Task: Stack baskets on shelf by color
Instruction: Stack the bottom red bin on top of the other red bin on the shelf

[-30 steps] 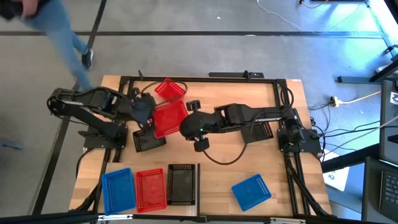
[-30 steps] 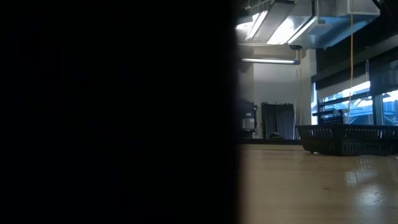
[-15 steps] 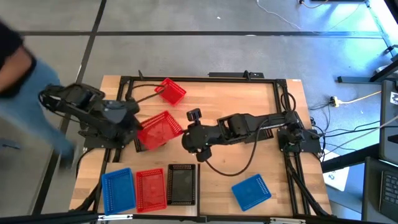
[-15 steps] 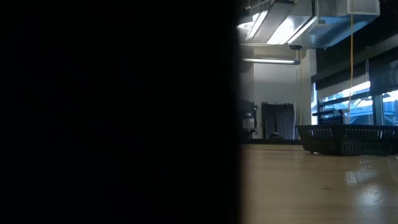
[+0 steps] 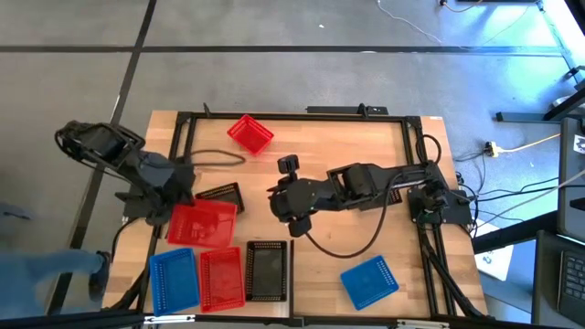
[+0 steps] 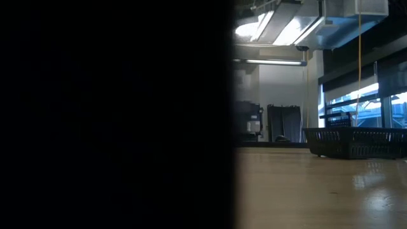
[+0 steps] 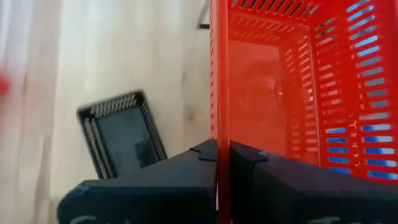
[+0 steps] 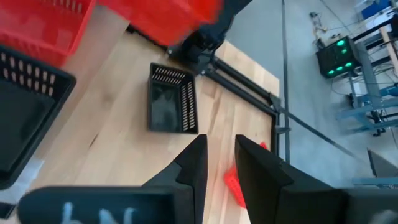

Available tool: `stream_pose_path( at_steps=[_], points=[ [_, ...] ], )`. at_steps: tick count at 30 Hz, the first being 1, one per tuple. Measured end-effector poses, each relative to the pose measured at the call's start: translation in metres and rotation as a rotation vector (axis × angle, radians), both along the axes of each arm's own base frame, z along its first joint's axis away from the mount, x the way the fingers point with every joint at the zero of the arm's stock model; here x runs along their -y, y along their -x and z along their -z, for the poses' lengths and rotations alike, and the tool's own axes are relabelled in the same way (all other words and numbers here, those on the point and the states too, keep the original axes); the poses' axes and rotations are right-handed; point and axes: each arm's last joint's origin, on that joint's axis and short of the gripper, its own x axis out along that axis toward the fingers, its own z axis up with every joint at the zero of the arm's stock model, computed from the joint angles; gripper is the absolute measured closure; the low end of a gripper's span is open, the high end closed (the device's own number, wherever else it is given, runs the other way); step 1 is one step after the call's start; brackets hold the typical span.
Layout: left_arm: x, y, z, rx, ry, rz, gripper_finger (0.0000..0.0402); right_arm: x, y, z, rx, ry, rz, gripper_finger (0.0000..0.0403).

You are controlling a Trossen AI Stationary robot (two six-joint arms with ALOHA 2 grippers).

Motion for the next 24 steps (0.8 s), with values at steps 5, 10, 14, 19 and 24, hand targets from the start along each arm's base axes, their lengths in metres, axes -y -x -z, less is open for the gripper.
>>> stream_pose_path(
  at_steps=[5, 10, 14, 19, 24],
  points=[
    [0.009, -0.012, 0.003, 0.031, -0.095, 0.220, 0.0402, 0.000, 0.000, -0.002, 0.020, -0.016, 0.008, 0.0318],
    [0.018, -0.021, 0.007, 0.078, -0.209, 0.524, 0.0402, 0.000, 0.000, -0.003, 0.022, -0.023, 0.014, 0.0318],
    [0.025, -0.034, 0.009, 0.184, -0.343, 0.740, 0.0401, 0.001, 0.000, -0.003, 0.029, -0.005, 0.041, 0.0318],
    [0.032, -0.046, 0.003, 0.394, -0.466, 0.945, 0.0401, 0.003, 0.000, -0.003, 0.041, 0.001, 0.083, 0.0318],
    [0.042, -0.061, 0.004, 0.483, -0.430, 1.031, 0.0401, 0.007, 0.000, -0.003, 0.047, -0.025, 0.109, 0.0318]
  ],
)
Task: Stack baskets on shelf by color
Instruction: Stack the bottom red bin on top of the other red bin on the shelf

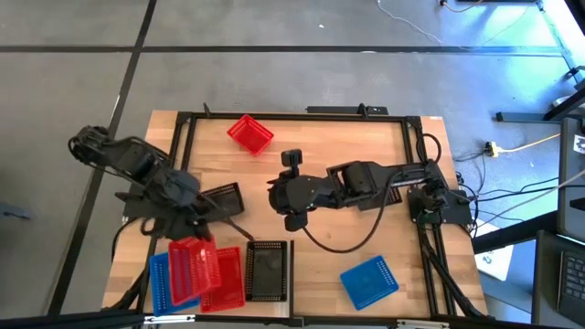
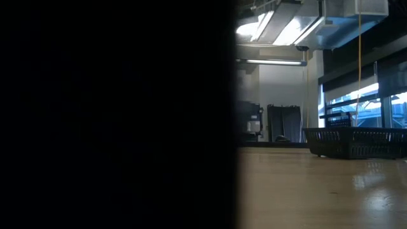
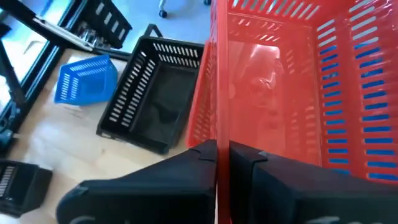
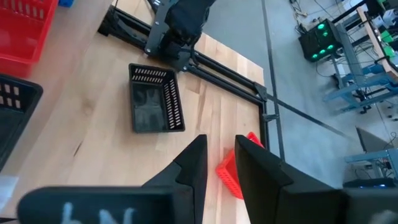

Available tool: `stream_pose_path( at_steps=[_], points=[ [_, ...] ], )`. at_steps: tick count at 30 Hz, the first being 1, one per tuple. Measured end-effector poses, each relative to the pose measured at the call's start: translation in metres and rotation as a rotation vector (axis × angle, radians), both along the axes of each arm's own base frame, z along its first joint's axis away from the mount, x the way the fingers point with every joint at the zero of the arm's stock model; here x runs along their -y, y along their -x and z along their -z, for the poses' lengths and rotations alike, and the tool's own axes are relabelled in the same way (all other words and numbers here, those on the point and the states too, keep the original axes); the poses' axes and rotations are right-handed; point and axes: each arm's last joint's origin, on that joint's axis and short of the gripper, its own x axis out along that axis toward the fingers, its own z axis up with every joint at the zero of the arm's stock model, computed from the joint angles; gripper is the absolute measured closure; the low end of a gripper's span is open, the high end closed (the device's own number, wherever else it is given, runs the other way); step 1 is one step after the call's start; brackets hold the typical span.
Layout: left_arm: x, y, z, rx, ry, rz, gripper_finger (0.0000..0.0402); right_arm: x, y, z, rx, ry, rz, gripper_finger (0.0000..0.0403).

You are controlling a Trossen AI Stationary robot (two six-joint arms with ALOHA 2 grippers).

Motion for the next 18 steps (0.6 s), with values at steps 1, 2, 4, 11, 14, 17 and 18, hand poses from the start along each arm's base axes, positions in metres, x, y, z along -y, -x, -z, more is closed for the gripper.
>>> stream_pose_path(
  at_steps=[1, 2, 4, 11, 14, 17, 18],
  points=[
    [0.002, -0.004, 0.002, -0.005, -0.004, 0.000, 0.0401, 0.000, 0.000, 0.000, 0.000, 0.001, 0.001, 0.0318],
    [0.004, -0.009, 0.004, -0.009, -0.007, -0.001, 0.0401, 0.001, 0.000, 0.000, 0.000, 0.001, 0.002, 0.0318],
    [0.009, -0.019, 0.007, -0.001, -0.008, -0.006, 0.0401, 0.002, 0.000, 0.000, 0.000, 0.000, 0.004, 0.0318],
    [0.017, -0.036, 0.019, -0.048, -0.033, -0.004, 0.0401, 0.002, 0.000, 0.000, -0.002, 0.001, 0.005, 0.0318],
    [0.021, -0.042, 0.024, -0.071, -0.042, -0.005, 0.0401, 0.002, 0.000, 0.001, -0.008, 0.003, 0.005, 0.0318],
    [0.024, -0.043, 0.027, -0.083, -0.045, 0.001, 0.0401, 0.002, 0.000, 0.001, -0.011, 0.004, 0.005, 0.0318],
    [0.026, -0.044, 0.028, -0.086, -0.047, 0.007, 0.0401, 0.003, 0.000, 0.001, -0.015, 0.005, 0.005, 0.0318]
  ],
)
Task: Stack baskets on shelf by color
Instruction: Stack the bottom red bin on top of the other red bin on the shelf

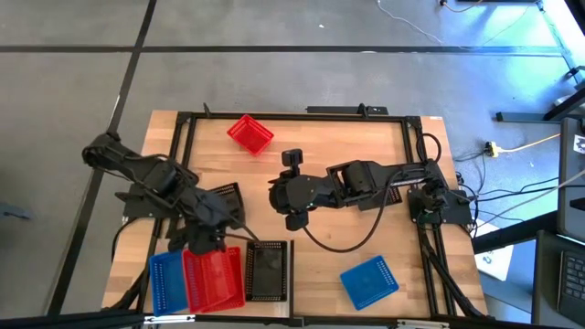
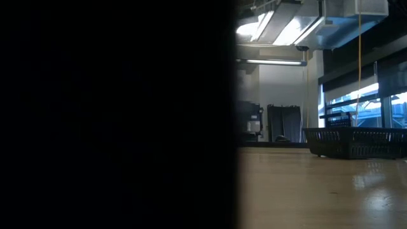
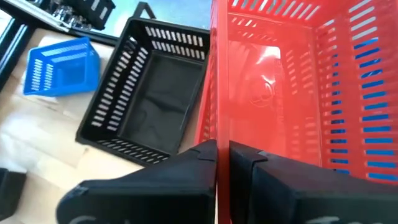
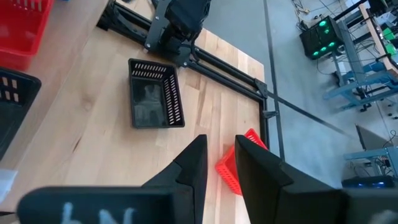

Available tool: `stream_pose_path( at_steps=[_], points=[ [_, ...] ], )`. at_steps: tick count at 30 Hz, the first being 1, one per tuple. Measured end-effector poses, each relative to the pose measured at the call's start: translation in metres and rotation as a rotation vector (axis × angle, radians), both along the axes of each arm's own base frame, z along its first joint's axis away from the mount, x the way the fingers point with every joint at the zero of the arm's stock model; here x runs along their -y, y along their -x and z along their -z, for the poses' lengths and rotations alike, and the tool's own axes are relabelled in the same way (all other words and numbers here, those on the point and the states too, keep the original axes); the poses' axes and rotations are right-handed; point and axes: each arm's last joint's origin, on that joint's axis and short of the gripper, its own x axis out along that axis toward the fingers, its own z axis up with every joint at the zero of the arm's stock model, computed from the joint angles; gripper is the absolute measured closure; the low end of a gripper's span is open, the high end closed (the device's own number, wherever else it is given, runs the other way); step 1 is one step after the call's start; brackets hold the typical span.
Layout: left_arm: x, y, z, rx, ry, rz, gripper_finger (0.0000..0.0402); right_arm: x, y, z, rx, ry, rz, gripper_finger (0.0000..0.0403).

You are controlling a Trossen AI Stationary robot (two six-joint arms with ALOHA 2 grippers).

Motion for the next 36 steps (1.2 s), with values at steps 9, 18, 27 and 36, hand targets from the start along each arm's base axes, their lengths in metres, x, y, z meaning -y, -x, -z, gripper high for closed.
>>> stream_pose_path(
  at_steps=[9, 18, 27, 36],
  points=[
    [0.008, -0.002, 0.005, 0.014, -0.065, -0.020, 0.0396, 0.001, 0.000, 0.000, -0.007, 0.001, 0.002, 0.0318],
    [0.011, -0.002, 0.004, 0.027, -0.072, -0.134, 0.0371, 0.001, 0.000, 0.001, -0.007, 0.003, 0.004, 0.0318],
    [0.013, -0.004, 0.000, 0.080, -0.059, -0.162, 0.0358, 0.001, 0.000, 0.000, -0.004, 0.002, 0.004, 0.0318],
    [0.012, 0.007, -0.008, 0.076, -0.005, -0.266, 0.0360, -0.001, -0.001, 0.000, 0.002, -0.036, -0.038, 0.0318]
  ],
)
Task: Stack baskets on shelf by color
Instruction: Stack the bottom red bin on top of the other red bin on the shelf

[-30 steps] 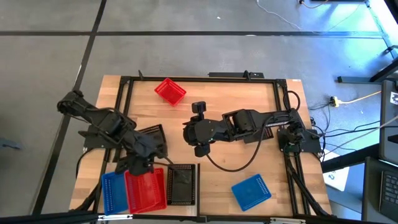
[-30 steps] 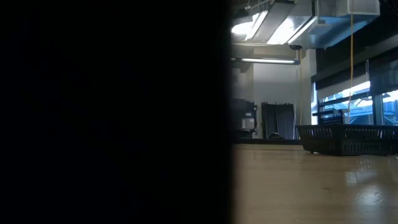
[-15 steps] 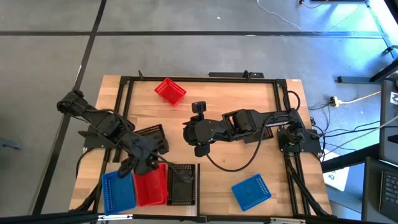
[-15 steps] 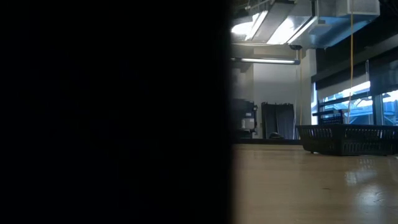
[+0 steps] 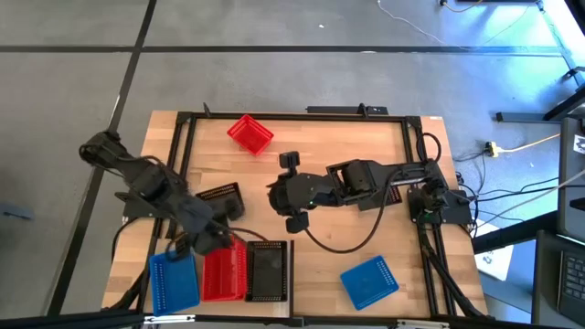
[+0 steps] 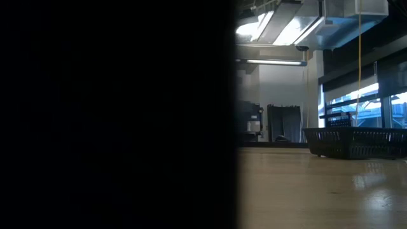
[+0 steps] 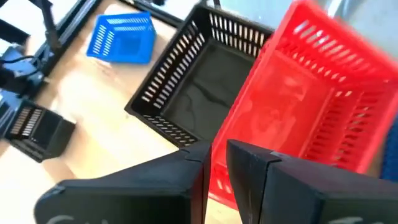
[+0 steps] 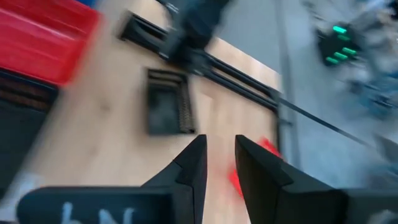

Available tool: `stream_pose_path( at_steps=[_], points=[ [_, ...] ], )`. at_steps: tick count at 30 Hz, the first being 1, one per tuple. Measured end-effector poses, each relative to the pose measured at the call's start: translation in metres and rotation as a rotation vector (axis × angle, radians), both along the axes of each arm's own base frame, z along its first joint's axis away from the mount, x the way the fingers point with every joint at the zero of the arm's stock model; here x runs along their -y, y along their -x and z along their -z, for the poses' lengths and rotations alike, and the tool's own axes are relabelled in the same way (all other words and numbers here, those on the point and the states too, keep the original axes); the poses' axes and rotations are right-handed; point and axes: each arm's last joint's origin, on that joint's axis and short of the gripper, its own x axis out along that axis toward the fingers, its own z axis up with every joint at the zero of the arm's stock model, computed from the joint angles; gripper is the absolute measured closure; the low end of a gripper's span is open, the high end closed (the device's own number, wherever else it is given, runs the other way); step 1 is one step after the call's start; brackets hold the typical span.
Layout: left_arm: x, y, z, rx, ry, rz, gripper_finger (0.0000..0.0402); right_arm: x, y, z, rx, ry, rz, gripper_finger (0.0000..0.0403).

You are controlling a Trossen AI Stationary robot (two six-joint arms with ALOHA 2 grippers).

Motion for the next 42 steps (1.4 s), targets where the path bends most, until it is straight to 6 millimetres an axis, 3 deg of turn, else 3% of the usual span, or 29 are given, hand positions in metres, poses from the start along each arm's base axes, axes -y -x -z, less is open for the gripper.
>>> stream_pose_path(
  at_steps=[4, 12, 20, 23, 31, 39, 42],
  points=[
    [-0.009, 0.012, -0.012, 0.041, 0.063, -0.105, 0.0360, -0.005, -0.001, 0.000, -0.012, -0.121, -0.149, 0.0318],
    [-0.047, 0.059, -0.044, 0.168, 0.283, -0.490, 0.0360, -0.008, -0.005, -0.004, 0.033, -0.252, -0.200, 0.0323],
    [-0.078, 0.103, -0.052, 0.163, 0.462, -0.732, 0.0360, -0.015, -0.019, -0.001, 0.121, -0.292, -0.286, 0.0393],
    [-0.086, 0.115, -0.053, 0.151, 0.518, -0.769, 0.0360, -0.018, -0.029, 0.005, 0.148, -0.311, -0.320, 0.0397],
    [-0.094, 0.128, -0.056, 0.170, 0.572, -0.784, 0.0360, -0.029, -0.052, 0.031, 0.126, -0.403, -0.418, 0.0401],
    [-0.094, 0.128, -0.056, 0.171, 0.572, -0.784, 0.0360, -0.050, -0.071, 0.067, 0.066, -0.457, -0.476, 0.0402],
    [-0.094, 0.128, -0.056, 0.168, 0.568, -0.785, 0.0360, -0.053, -0.072, 0.069, 0.069, -0.457, -0.481, 0.0402]
  ],
)
